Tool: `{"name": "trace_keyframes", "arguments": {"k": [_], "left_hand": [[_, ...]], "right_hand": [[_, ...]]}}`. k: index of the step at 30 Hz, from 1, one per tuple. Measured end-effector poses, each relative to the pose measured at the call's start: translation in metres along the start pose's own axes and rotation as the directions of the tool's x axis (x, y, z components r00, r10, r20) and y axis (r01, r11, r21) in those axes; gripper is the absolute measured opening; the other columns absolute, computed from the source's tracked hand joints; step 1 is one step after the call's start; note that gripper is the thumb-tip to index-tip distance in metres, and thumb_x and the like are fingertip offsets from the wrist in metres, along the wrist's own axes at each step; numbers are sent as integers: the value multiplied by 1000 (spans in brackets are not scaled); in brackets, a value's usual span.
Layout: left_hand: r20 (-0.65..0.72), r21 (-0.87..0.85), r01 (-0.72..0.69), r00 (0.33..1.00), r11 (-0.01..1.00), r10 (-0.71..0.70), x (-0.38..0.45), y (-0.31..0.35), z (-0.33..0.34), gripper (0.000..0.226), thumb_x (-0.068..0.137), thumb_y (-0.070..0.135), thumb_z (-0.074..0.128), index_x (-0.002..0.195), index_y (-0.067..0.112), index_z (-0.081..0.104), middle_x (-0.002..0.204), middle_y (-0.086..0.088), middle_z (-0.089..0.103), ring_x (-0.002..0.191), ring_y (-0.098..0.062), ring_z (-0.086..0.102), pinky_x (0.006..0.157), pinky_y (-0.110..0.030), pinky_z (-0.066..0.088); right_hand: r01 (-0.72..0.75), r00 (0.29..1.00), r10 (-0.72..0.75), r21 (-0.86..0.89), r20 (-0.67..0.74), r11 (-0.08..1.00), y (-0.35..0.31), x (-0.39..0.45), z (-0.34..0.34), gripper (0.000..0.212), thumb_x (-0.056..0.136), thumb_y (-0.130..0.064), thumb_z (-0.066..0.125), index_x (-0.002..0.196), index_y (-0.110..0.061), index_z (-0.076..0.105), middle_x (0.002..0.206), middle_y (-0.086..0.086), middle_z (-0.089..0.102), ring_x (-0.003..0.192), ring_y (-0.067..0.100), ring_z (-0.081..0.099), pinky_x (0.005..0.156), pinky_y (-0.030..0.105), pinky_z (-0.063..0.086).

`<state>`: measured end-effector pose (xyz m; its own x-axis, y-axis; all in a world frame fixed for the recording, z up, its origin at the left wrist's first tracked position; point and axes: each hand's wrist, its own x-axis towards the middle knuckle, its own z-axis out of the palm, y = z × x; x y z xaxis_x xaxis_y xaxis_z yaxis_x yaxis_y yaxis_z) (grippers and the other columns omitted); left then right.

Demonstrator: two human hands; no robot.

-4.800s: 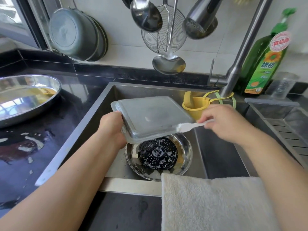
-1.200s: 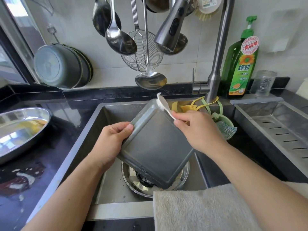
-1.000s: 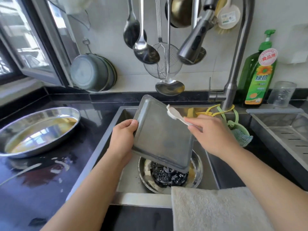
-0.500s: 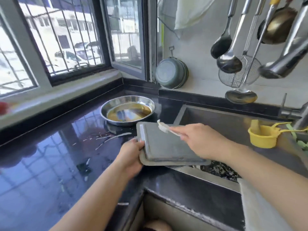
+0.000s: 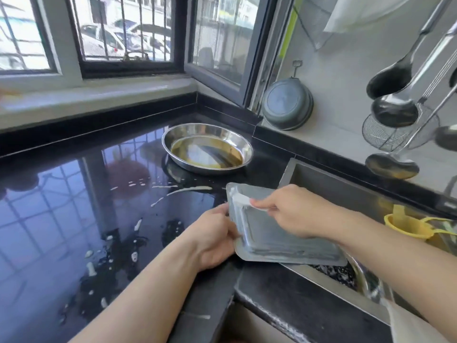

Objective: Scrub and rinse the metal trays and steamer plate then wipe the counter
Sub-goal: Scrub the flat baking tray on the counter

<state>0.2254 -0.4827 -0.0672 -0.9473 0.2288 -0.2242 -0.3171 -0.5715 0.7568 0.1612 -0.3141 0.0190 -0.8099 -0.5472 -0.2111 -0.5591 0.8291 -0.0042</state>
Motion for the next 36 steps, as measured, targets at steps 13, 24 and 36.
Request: {"name": "trace_keyframes", "arguments": {"k": [13,24,36], "left_hand": [[-127,-58,-31,992,998,24,2,1,9,66,78,-33,18,117,-8,66,109,-31,73,99,-44,73,82,-55,63],[-180,-2,-39,983,999,38,0,0,14,69,77,-31,18,122,-8,64,121,-36,67,115,-51,66,97,-61,55],[-192,-2,-39,981,999,38,5,-2,11,69,77,-30,19,125,-5,62,119,-34,69,113,-50,67,96,-63,55]], "right_hand": [[-70,997,70,2,19,998,14,0,-9,51,104,-21,41,137,-58,51,131,5,63,88,15,63,74,27,50],[-59,997,62,81,-41,995,8,-17,11,52,104,-19,40,141,-55,48,126,0,68,85,14,59,78,28,46],[-225,973,229,104,-32,969,10,27,-16,68,93,-5,35,139,-52,54,147,12,51,123,34,55,88,33,47]]}}
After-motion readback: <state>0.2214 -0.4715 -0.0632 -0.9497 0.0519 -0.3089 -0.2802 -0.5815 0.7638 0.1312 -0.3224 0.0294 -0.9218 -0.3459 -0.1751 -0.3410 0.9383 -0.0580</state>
